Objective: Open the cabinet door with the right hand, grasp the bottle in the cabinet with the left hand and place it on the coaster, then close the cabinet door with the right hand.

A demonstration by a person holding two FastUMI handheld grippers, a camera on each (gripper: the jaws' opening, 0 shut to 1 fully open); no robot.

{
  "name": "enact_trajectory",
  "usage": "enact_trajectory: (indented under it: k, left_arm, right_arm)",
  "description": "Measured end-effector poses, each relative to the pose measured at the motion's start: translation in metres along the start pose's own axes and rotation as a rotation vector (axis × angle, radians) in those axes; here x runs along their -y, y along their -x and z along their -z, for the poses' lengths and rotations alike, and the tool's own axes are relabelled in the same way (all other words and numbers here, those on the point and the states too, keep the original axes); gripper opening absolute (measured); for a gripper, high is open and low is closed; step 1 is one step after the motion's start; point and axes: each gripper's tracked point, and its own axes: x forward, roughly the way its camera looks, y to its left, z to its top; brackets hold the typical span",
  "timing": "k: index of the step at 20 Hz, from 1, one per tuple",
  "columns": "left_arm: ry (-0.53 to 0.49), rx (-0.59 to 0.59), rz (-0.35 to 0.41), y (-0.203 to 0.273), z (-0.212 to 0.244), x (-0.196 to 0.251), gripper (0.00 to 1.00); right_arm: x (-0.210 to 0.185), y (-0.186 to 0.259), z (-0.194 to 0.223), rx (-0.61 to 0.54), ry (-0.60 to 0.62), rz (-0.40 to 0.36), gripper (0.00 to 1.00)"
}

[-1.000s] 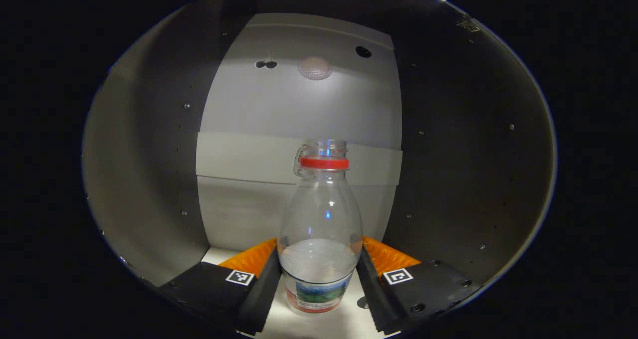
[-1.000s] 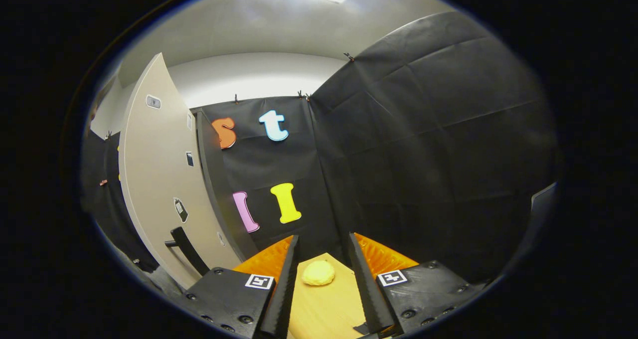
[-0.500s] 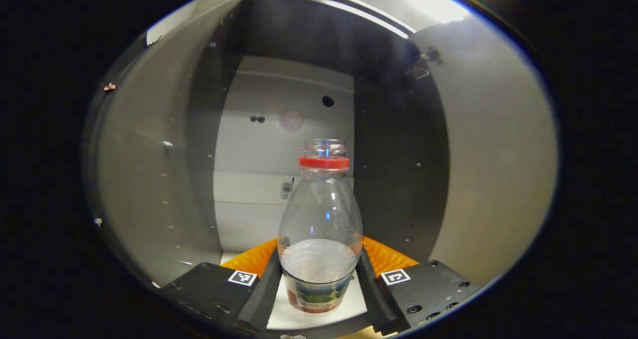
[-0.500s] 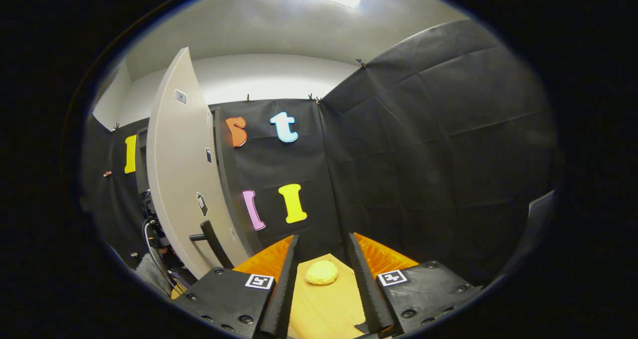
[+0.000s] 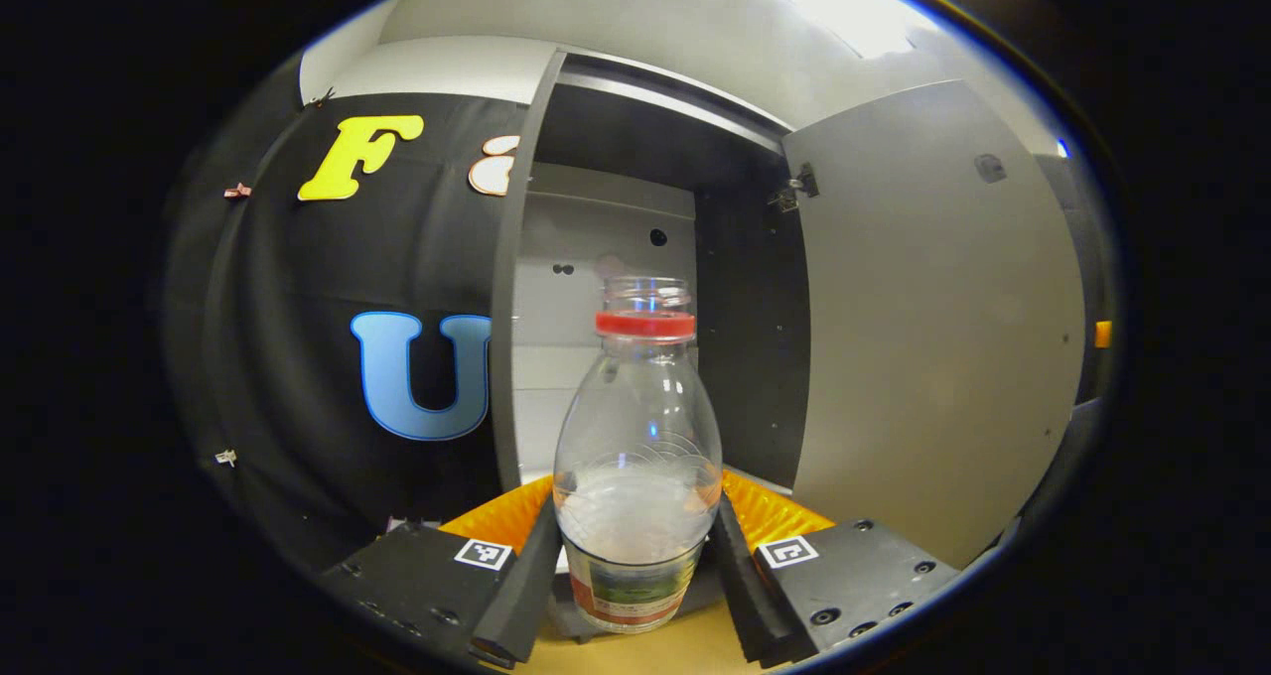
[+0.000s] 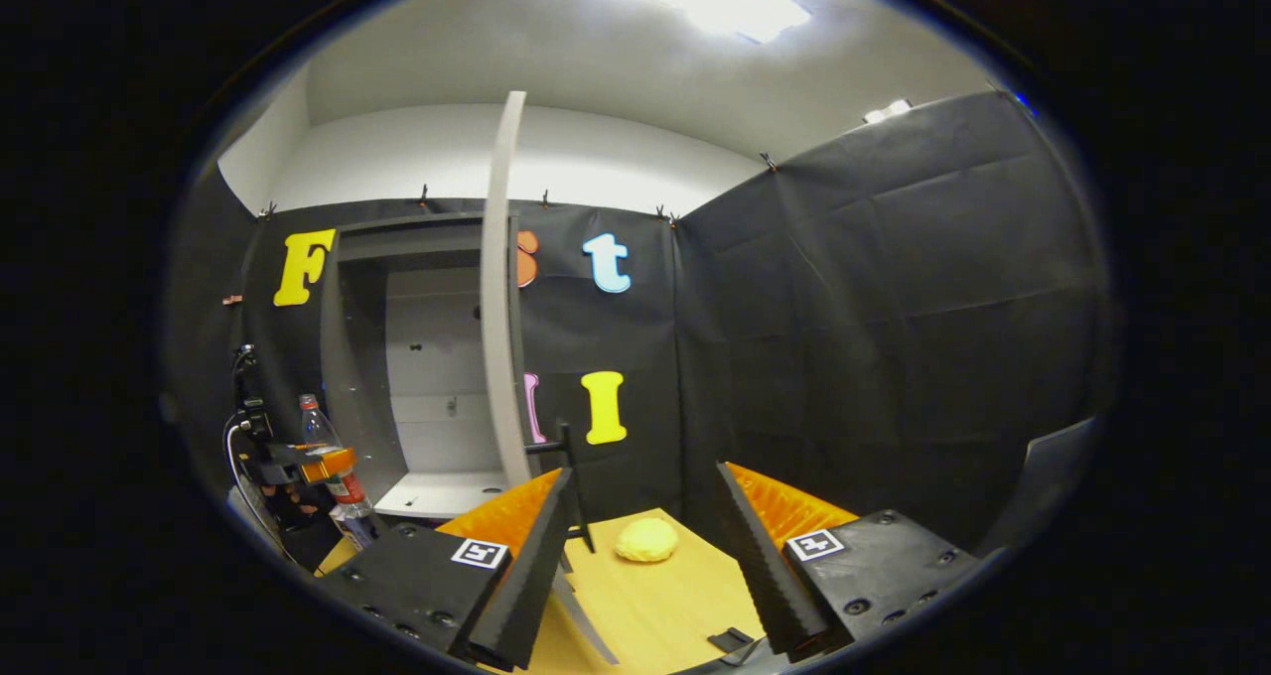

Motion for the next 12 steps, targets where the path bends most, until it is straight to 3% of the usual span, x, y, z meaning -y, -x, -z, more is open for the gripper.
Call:
enact_trajectory:
  k: [1,2,5,9,12]
  left_arm:
    - [0.004,-0.01,0.003,0.015,0.005,-0.004,0.76]
    - [0.007,-0.019,0.005,0.027,0.009,-0.009,0.75]
    - [0.009,-0.05,-0.003,0.058,0.021,-0.022,0.75]
    - [0.028,-0.06,-0.032,0.081,0.041,-0.034,0.75]
    - [0.066,-0.066,-0.043,0.097,0.069,-0.033,0.76]
  right_arm:
    - [-0.017,0.002,0.001,0.002,0.017,-0.028,0.84]
    - [-0.034,0.004,0.003,0.007,0.04,-0.061,1.0]
    - [-0.09,0.003,0.002,0.051,0.113,-0.165,0.98]
    - [-0.183,0.003,0.022,0.05,0.072,-0.367,0.97]
    - [-0.219,-0.025,0.053,0.029,0.12,-0.429,0.97]
